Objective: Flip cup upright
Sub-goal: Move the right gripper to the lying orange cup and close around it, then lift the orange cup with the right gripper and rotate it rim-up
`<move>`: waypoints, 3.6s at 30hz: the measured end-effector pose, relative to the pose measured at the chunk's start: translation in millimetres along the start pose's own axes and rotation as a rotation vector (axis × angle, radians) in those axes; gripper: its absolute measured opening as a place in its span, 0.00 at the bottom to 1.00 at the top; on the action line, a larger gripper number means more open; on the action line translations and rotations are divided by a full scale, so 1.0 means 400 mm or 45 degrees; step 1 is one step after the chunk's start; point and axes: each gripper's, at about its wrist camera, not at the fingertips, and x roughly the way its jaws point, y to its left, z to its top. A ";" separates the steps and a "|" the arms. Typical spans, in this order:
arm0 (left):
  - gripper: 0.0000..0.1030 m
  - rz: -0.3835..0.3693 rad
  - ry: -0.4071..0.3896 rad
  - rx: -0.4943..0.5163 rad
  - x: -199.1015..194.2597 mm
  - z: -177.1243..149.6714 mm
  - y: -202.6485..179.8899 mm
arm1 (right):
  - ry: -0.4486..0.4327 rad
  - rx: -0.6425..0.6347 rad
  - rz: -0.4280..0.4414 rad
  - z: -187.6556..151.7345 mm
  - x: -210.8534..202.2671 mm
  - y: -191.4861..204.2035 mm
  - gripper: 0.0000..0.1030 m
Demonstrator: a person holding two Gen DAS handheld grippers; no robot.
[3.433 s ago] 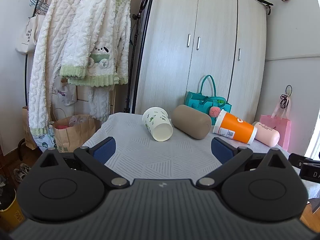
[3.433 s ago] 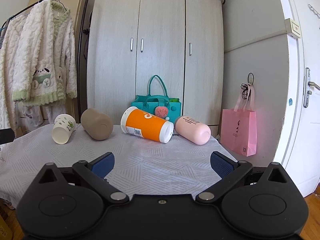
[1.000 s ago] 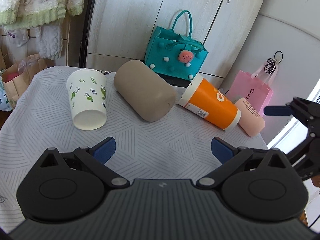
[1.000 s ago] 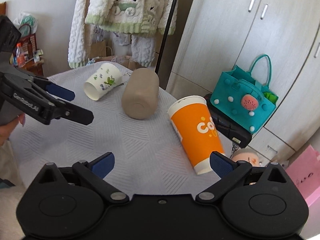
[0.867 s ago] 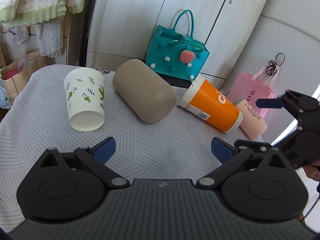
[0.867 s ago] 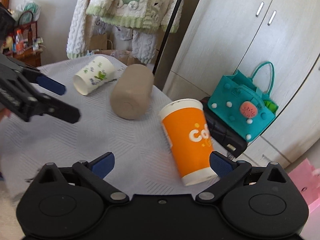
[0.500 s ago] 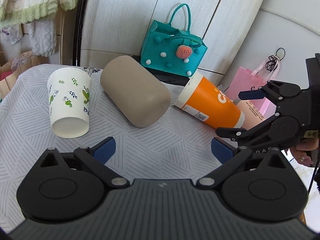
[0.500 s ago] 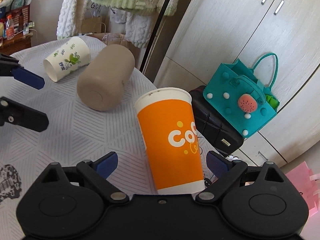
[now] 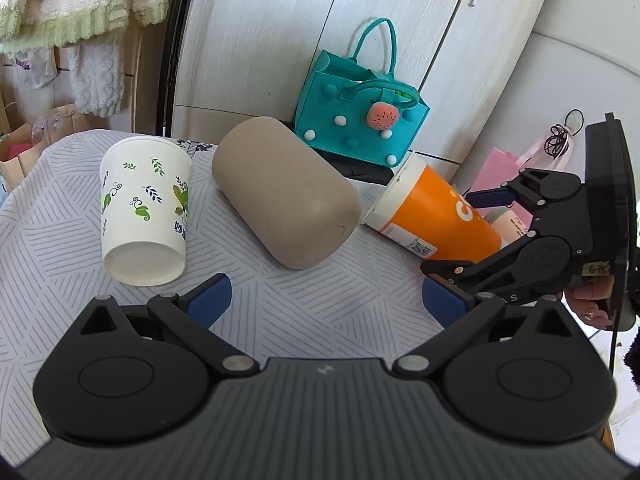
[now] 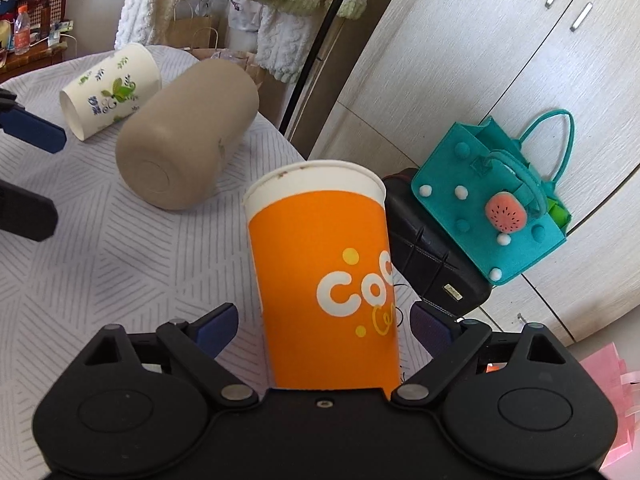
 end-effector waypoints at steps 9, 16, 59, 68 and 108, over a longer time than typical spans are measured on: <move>1.00 -0.003 0.016 0.000 0.015 -0.003 -0.001 | 0.036 0.027 0.003 -0.010 0.031 -0.010 0.75; 1.00 -0.018 0.025 -0.009 0.006 -0.009 -0.002 | -0.020 0.095 0.010 -0.011 -0.013 -0.001 0.74; 1.00 -0.236 0.074 -0.078 -0.308 -0.199 0.142 | 0.092 0.283 0.177 -0.017 -0.260 0.391 0.74; 1.00 -0.254 0.124 -0.099 -0.254 -0.210 0.124 | 0.093 0.348 0.239 -0.049 -0.249 0.371 0.79; 0.81 -0.385 0.123 -0.414 -0.160 -0.242 0.057 | -0.146 0.504 0.535 -0.159 -0.278 0.300 0.71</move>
